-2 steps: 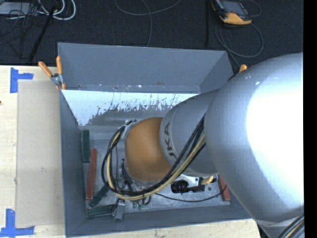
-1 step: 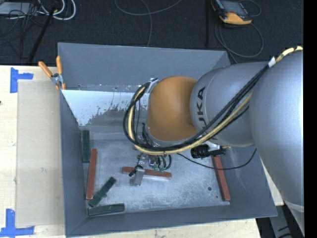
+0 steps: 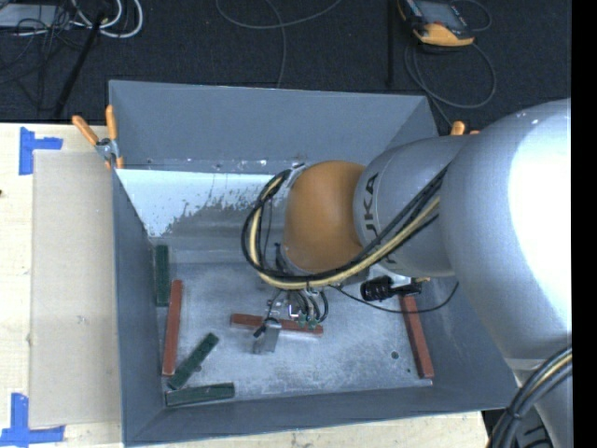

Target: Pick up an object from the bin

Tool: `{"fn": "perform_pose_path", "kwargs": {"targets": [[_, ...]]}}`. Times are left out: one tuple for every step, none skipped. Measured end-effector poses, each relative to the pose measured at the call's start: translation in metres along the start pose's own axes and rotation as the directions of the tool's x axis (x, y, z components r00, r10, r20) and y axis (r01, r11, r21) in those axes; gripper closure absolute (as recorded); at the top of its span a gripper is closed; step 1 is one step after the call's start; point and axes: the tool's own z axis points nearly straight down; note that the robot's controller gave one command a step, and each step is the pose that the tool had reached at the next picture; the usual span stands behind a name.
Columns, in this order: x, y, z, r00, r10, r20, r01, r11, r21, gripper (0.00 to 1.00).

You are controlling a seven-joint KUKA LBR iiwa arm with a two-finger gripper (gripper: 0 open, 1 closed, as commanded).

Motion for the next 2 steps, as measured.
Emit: {"fn": "perform_pose_path", "kwargs": {"targets": [[0.0001,0.0028,-0.0039,1.0,0.001,0.003,-0.001,1.0,-0.004,1.0],[0.0001,0.0028,-0.0038,1.0,0.002,0.003,-0.002,1.0,-0.004,0.0]]}}
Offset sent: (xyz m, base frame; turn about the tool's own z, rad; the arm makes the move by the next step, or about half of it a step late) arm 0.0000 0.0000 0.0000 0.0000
